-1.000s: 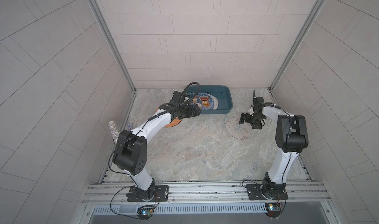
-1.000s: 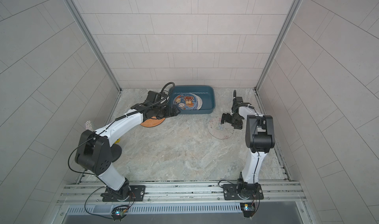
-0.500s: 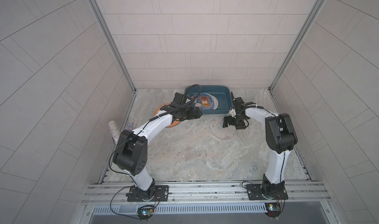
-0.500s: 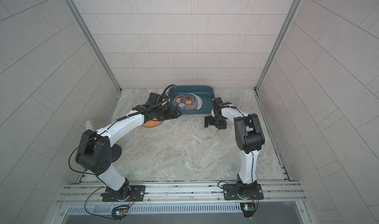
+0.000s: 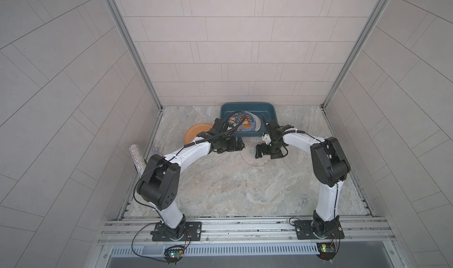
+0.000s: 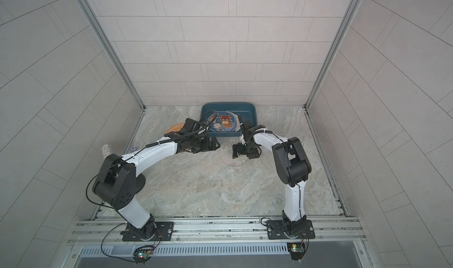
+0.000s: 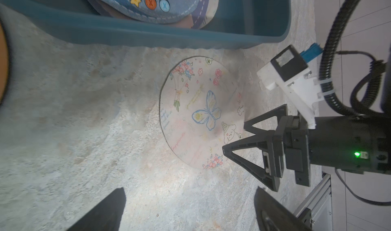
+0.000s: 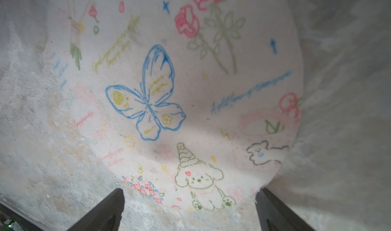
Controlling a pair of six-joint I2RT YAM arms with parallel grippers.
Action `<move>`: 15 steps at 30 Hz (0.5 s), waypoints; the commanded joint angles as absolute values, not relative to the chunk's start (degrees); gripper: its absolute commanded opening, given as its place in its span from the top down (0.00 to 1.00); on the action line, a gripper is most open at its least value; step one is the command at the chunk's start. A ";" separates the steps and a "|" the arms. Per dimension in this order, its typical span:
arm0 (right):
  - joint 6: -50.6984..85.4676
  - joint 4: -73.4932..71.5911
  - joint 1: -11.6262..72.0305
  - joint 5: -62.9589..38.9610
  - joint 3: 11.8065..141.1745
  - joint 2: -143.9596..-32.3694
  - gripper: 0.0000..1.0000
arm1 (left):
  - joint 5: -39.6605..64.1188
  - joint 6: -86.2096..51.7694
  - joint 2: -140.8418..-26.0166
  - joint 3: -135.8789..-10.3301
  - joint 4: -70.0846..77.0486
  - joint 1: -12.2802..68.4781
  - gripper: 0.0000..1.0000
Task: Put the coasters into the storage box
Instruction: Move the coaster to the center of the board.
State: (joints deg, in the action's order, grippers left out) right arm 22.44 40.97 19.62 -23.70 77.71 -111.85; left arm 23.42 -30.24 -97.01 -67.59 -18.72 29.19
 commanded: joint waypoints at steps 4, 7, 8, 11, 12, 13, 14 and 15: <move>19.35 43.18 14.28 -24.14 75.39 -111.31 0.02 | 21.56 -32.25 -102.98 -67.62 -14.70 32.01 0.14; 17.98 43.06 12.81 -24.26 75.90 -111.88 0.04 | 21.22 -32.85 -106.17 -68.44 -13.69 32.45 0.26; 17.78 42.76 12.58 -24.18 75.85 -111.93 0.05 | 21.10 -33.03 -107.06 -68.72 -13.39 32.52 0.29; 17.33 41.47 12.06 -24.26 75.94 -112.47 0.07 | 20.92 -33.70 -109.56 -69.67 -12.78 32.61 0.37; 17.23 41.04 12.04 -24.34 75.88 -112.58 0.08 | 20.62 -33.83 -110.28 -69.86 -12.46 32.61 0.40; 17.28 40.52 12.06 -24.45 75.86 -112.78 0.08 | 20.36 -33.99 -110.83 -69.96 -12.18 32.76 0.42; 17.28 40.14 12.04 -24.65 75.85 -112.97 0.10 | 20.23 -34.04 -111.45 -70.30 -12.13 32.70 0.43; 17.31 39.70 12.04 -24.97 75.85 -113.16 0.11 | 20.05 -34.02 -112.05 -70.63 -12.10 32.71 0.44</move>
State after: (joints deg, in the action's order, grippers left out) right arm 18.76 40.49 11.94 -25.30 76.62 -111.22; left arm 21.56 -33.65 -110.85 -68.62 -13.41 32.56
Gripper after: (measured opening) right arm 0.898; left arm 0.568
